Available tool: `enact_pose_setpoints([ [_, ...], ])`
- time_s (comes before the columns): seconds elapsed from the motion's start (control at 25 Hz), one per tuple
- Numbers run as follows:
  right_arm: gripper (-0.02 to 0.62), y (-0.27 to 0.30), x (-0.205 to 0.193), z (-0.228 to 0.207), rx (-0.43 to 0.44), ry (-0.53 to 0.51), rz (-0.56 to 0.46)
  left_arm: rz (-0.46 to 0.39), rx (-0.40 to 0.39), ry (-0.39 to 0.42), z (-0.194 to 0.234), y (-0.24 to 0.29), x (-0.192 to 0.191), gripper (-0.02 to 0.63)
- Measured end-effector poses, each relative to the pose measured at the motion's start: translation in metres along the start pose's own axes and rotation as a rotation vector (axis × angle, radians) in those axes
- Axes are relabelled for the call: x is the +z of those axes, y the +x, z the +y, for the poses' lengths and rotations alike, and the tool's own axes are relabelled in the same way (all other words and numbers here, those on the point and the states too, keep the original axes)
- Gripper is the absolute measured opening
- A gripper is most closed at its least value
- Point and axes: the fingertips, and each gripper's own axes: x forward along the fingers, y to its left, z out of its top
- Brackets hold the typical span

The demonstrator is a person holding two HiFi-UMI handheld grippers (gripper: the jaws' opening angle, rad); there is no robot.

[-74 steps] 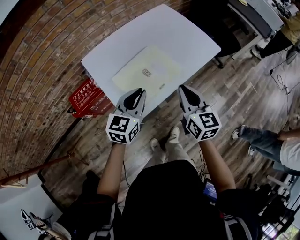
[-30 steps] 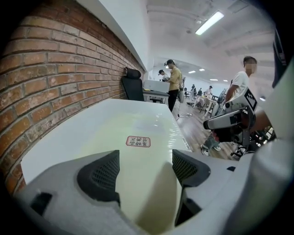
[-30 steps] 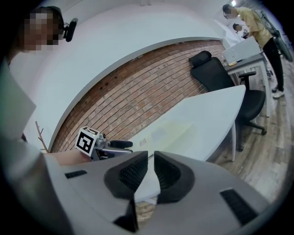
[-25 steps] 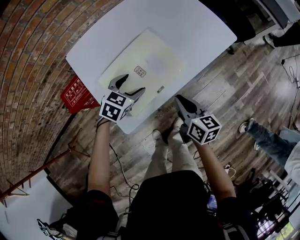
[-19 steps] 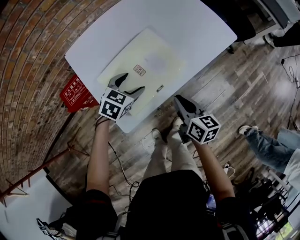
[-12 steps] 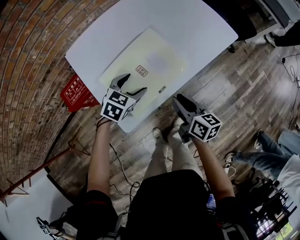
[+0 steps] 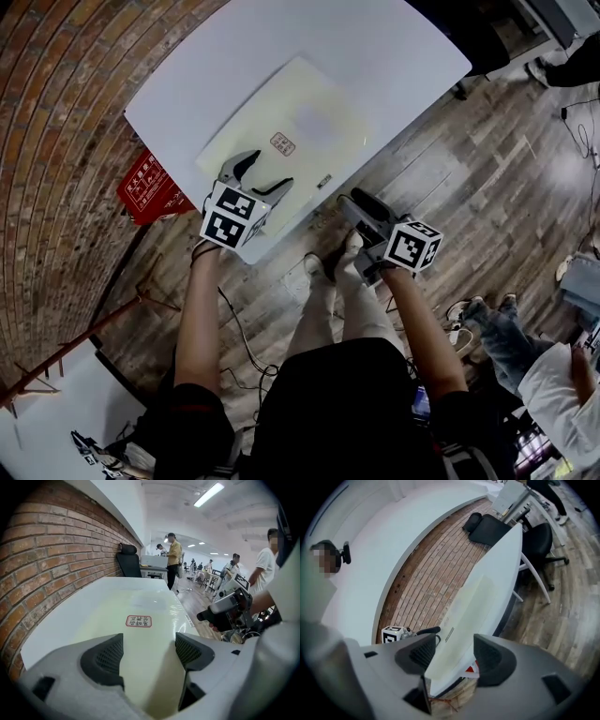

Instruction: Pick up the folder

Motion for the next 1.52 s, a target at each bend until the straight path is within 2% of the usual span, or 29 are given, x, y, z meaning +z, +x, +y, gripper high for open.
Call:
enact_pose_setpoints([
  [0.28, 0.264, 0.0, -0.015, -0.004, 0.121, 0.216, -0.025, 0.002, -0.021, 0.022, -0.016, 0.0, -0.002, 0.342],
  [0.6, 0.273, -0.001, -0.025, -0.005, 0.183, 0.318, -0.062, 0.009, -0.066, 0.041, -0.041, -0.001, -0.005, 0.342],
  [1.52, 0.293, 0.0, -0.041, -0.016, 0.179, 0.414, -0.097, 0.012, -0.116, 0.074, -0.078, -0.006, -0.012, 0.341],
])
